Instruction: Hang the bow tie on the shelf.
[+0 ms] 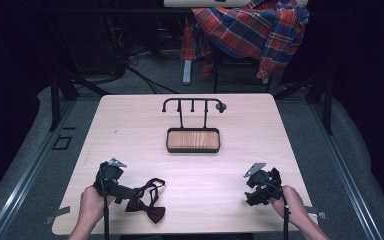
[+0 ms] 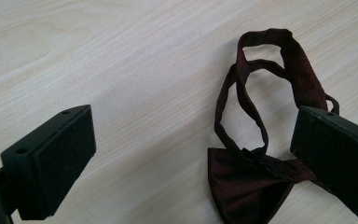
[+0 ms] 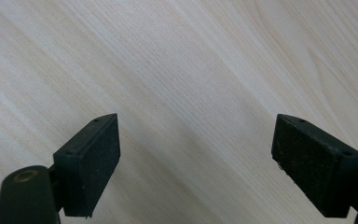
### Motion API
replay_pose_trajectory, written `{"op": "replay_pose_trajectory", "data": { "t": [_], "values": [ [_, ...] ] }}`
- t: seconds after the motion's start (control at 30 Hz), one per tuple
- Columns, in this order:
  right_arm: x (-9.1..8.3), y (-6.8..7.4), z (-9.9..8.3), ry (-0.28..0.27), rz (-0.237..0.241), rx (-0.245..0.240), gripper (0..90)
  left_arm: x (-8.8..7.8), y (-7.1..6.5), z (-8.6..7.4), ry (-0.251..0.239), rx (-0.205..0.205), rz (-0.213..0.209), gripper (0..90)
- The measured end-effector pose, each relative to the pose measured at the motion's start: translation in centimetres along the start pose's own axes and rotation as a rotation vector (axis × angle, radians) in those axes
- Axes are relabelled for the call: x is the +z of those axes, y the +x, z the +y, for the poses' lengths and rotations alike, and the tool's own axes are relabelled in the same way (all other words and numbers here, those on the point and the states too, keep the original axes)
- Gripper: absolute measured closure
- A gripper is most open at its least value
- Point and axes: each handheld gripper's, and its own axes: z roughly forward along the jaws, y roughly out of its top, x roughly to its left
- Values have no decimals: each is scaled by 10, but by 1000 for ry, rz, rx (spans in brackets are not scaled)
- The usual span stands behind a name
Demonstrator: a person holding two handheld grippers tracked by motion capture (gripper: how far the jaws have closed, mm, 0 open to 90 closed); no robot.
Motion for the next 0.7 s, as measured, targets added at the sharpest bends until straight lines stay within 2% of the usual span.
{"op": "replay_pose_trajectory", "data": {
  "t": [0.27,0.47,0.7],
  "values": [
    [0,1,0,5,5,-3,150,5,-4,2,21,11,-6,2],
    [1,2,0,21,-3,-14,150,7,-5,3,9,12,-8,2],
    [2,2,0,28,-3,-14,151,11,-7,6,0,29,-31,2]
  ]
}}
